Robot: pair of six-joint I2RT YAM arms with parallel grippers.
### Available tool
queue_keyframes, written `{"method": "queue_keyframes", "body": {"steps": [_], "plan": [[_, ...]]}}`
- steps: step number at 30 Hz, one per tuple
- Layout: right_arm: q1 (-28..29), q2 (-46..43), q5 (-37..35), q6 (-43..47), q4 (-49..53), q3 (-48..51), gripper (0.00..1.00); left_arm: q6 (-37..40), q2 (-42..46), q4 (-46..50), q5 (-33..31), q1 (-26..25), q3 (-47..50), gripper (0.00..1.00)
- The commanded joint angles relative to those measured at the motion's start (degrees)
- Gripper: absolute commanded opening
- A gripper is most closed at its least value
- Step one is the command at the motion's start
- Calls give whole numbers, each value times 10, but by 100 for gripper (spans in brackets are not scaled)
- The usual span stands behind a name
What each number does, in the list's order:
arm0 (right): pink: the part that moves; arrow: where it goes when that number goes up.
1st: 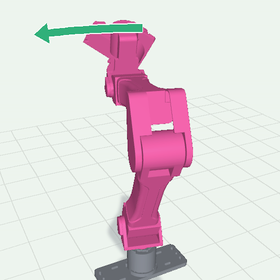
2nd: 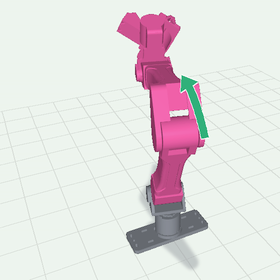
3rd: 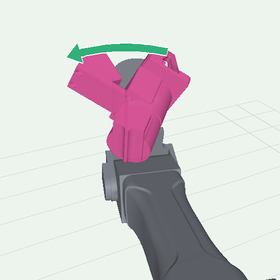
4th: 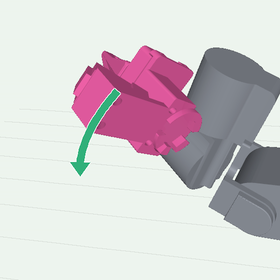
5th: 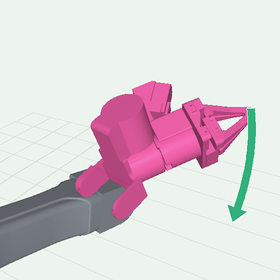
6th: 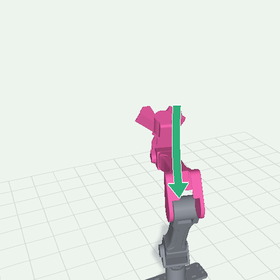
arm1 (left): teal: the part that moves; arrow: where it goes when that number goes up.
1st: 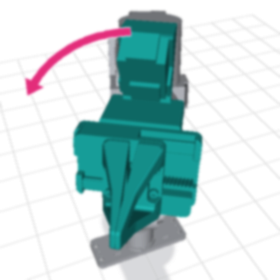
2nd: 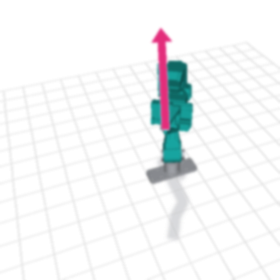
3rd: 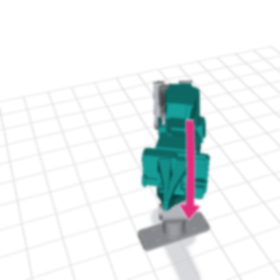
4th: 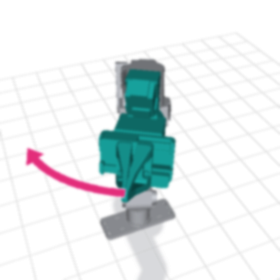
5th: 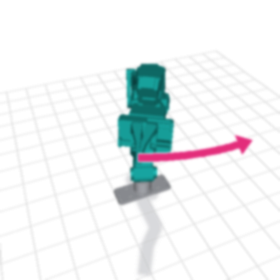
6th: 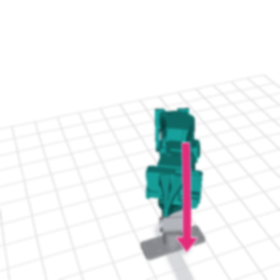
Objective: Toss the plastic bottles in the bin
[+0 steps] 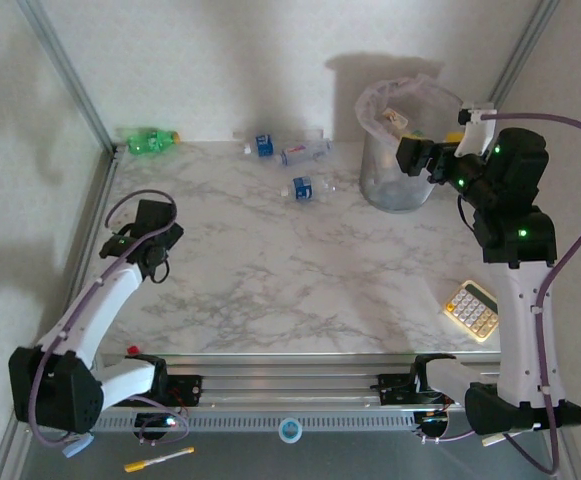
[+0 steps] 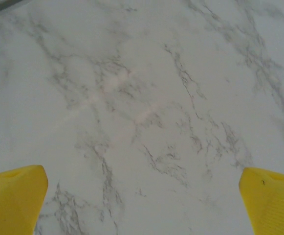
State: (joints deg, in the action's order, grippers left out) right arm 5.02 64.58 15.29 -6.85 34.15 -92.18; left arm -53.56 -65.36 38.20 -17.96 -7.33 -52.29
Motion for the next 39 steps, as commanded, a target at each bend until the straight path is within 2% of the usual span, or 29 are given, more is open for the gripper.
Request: {"method": "queue_keyframes", "body": {"steps": [1, 5, 9, 12, 16, 23, 26, 30, 39], "plan": [[3, -12, 17, -3, -3, 11, 99, -118, 38, 83, 6, 7, 12, 100], [3, -13, 28, -6, -2, 18, 99, -146, 75, 119, 15, 7, 21, 100], [5, -13, 39, -6, 2, 21, 99, -211, 84, 216, 8, 9, 21, 100], [6, -13, 42, -5, 5, 24, 99, -276, 67, 310, 2, 10, 7, 100], [8, -11, 54, -5, 6, 26, 99, -311, 33, 378, -20, 41, 11, 100], [8, -14, 58, 2, 8, 33, 99, -318, 36, 381, 8, 112, 52, 100], [8, -15, 63, 6, 8, 38, 99, -306, 48, 379, 11, 165, 87, 99], [9, -15, 69, 7, 6, 42, 99, -287, 56, 344, 55, 226, 122, 95], [10, -14, 79, 16, 5, 53, 99, -275, -30, 315, -12, 325, 132, 96]]}}
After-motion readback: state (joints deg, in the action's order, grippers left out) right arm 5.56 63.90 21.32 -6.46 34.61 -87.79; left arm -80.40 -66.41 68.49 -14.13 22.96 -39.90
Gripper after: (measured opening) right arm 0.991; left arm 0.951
